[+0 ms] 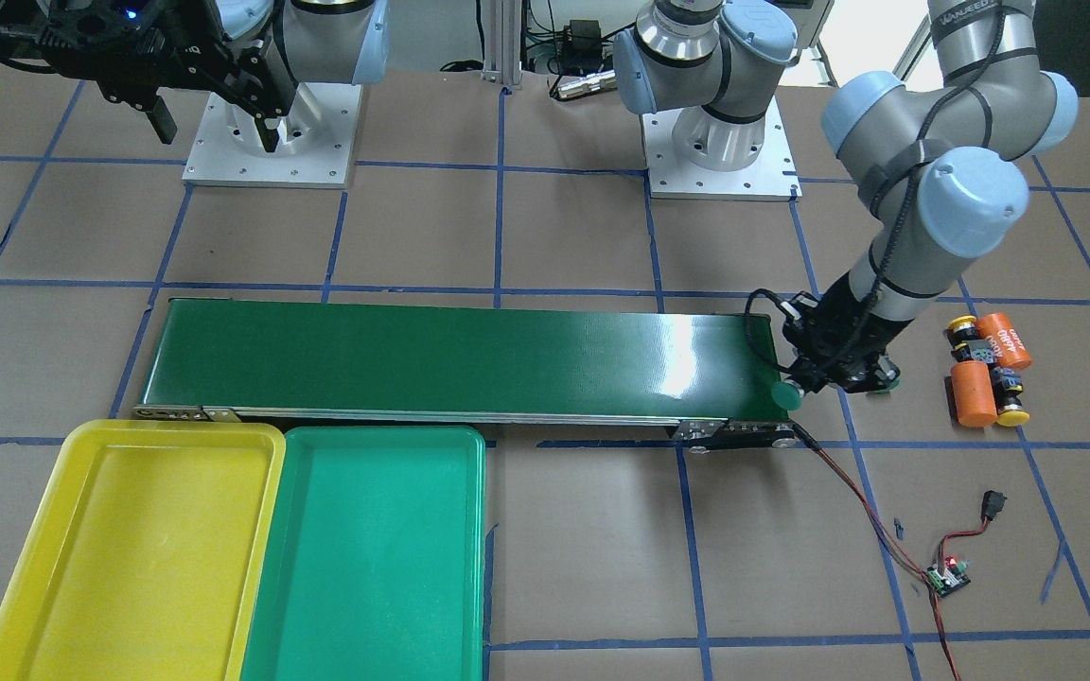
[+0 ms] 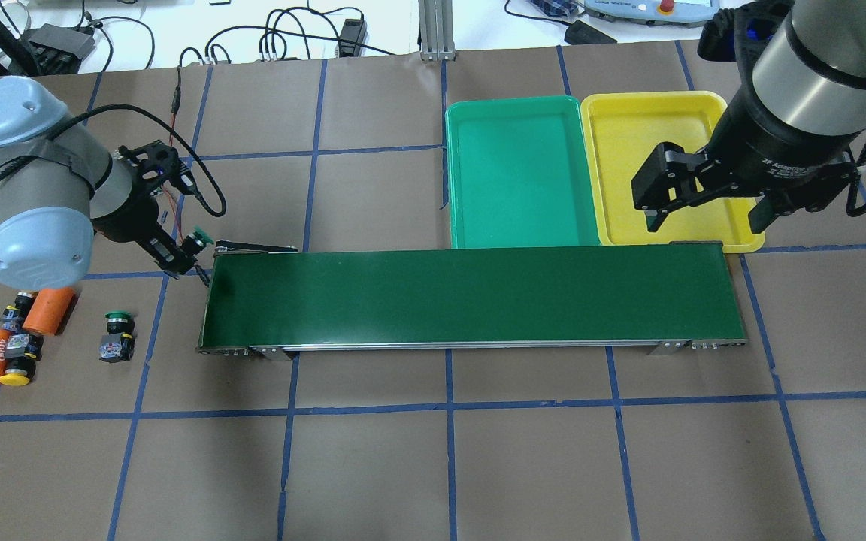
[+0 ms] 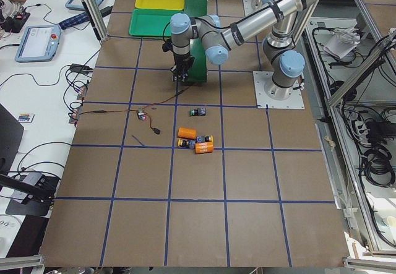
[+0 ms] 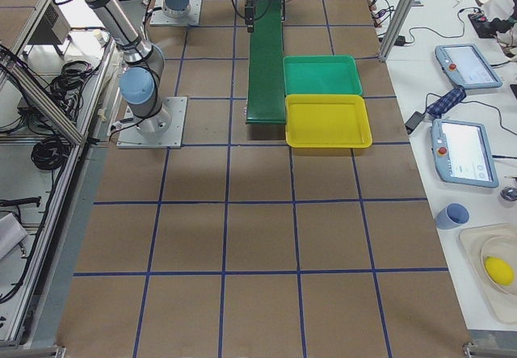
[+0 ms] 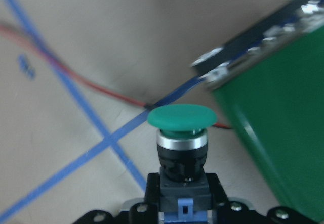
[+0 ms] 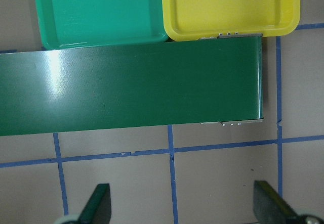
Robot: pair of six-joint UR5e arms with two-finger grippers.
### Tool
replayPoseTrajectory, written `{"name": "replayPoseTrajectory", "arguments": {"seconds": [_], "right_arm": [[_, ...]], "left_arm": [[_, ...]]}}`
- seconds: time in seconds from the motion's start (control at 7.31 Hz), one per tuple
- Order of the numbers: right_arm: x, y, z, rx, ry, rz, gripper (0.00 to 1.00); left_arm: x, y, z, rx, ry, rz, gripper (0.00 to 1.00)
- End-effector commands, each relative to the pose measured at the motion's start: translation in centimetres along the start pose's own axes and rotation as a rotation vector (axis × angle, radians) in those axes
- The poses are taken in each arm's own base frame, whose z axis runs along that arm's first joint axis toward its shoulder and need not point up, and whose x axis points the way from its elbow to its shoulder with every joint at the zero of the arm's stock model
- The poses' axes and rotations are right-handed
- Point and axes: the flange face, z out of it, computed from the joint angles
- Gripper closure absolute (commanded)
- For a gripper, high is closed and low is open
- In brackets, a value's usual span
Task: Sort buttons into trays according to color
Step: 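Place the green-capped button on the belt's near end with left gripper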
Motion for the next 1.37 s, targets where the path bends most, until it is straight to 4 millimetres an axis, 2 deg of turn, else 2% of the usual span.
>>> {"name": "replayPoseTrajectory", "arguments": {"seconds": [0.0,0.14,0.27,0.55,0.68,0.82,0.96,1.09,1.23], "right_arm": [[0.0,0.0,0.0,-0.001,0.001,0.0,0.0],[0.0,0.0,0.0,0.0,0.001,0.0,0.0],[0.0,0.1,0.0,-0.001,0.003,0.0,0.0],[0.0,0.0,-0.1,0.006,0.001,0.0,0.0],[0.0,0.0,-0.1,0.005,0.002,0.0,0.0],[0.0,0.0,-0.1,0.003,0.002,0.0,0.0],[0.0,0.1,0.0,0.0,0.003,0.001,0.0],[0.0,0.1,0.0,-0.001,0.003,0.003,0.0],[0.1,0.1,0.0,-0.004,0.012,0.003,0.0]], "left_arm": [[6.8,-6.3,1.0,-0.007,0.011,0.283,1.0],[8.8,-8.4,1.1,-0.016,0.003,0.378,1.0],[9.9,-9.1,2.0,-0.022,0.021,0.443,0.99],[10.3,-9.3,2.2,-0.019,0.031,0.433,0.0],[10.1,-9.1,2.5,-0.029,0.031,0.427,0.0],[9.5,-8.4,0.8,-0.012,-0.005,0.41,0.0],[7.5,-7.0,-0.6,-0.001,-0.031,0.364,0.0],[4.9,-4.1,-1.6,0.006,-0.05,0.281,0.0],[1.7,-0.1,-1.6,0.01,-0.056,0.176,0.0]]}}
